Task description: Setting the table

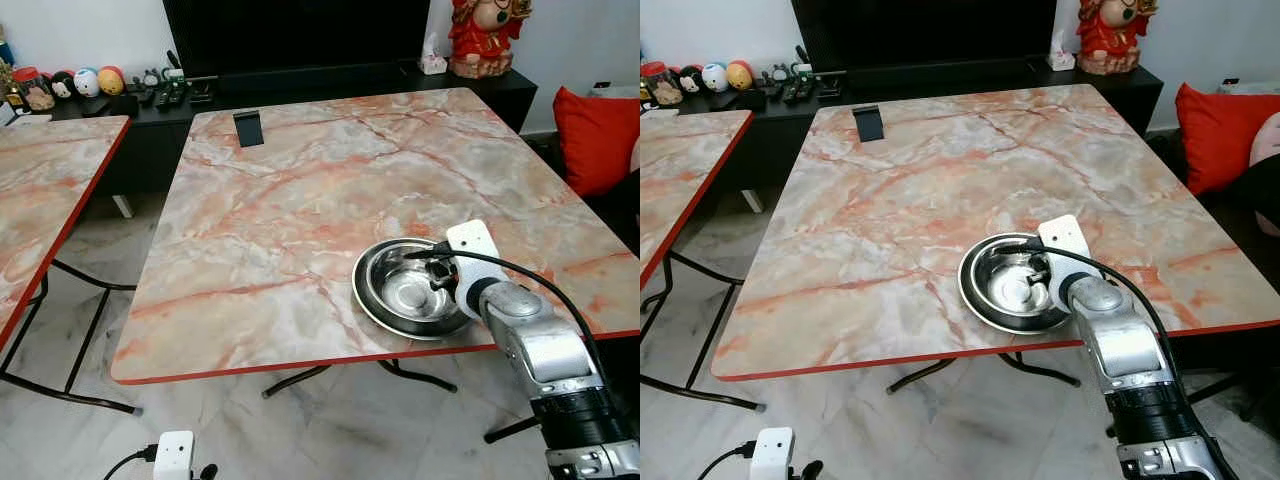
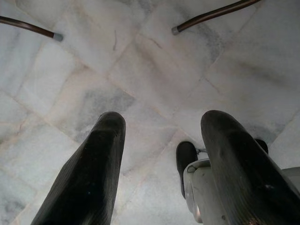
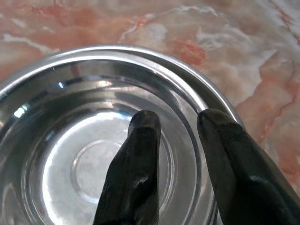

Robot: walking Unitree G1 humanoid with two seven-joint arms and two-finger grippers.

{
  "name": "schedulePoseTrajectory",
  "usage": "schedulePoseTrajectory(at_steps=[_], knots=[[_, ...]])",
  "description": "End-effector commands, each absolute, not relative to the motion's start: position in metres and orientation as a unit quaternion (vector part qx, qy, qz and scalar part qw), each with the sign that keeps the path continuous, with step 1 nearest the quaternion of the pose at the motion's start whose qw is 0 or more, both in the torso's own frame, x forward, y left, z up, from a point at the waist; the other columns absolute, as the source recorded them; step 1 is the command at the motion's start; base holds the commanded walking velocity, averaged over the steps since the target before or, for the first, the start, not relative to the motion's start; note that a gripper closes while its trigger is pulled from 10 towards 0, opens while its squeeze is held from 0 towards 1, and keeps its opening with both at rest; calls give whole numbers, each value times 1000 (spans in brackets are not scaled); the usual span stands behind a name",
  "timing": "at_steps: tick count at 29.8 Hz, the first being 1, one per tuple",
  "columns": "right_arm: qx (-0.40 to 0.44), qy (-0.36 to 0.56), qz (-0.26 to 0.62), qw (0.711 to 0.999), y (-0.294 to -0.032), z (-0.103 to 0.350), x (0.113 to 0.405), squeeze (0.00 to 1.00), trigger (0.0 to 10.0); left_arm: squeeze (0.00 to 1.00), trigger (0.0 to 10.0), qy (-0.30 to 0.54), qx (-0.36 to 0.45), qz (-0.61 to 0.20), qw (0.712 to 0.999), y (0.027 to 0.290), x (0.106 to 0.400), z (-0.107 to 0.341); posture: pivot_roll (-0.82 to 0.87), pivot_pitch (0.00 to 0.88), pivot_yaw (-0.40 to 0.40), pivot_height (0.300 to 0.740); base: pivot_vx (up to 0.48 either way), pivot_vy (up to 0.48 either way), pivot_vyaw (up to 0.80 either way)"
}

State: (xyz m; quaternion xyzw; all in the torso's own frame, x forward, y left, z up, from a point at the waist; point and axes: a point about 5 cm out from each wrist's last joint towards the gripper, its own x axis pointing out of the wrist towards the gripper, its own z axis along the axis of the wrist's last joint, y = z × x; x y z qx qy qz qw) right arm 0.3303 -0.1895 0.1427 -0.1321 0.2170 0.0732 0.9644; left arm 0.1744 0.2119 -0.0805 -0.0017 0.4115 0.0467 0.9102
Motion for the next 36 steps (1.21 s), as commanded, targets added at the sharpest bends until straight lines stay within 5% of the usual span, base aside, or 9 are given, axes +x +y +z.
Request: schedulePoseTrajectory(at_steps=[1,8,15,29,36], knots=[[-115,189,85,972,-182,153,333,0,10000,0,10000,426,-3,55,903,218,168,-83,-90,0,54,740,0,0,0],[-3,-40,88,995,-164,189,334,0,10000,0,10000,426,-2,52,903,217,167,-83,-95,0,60,740,0,0,0],[26,-44,-9,999,-175,148,318,0,10000,0,10000,417,2,52,907,219,168,-82,-93,0,69,740,0,0,0],[10,-97,-30,995,-170,138,309,0,10000,0,10000,423,16,56,904,226,164,-82,-99,0,81,740,0,0,0],[-2,-107,-15,994,-168,142,315,0,10000,0,10000,420,10,59,905,226,164,-82,-87,0,72,740,0,0,800]])
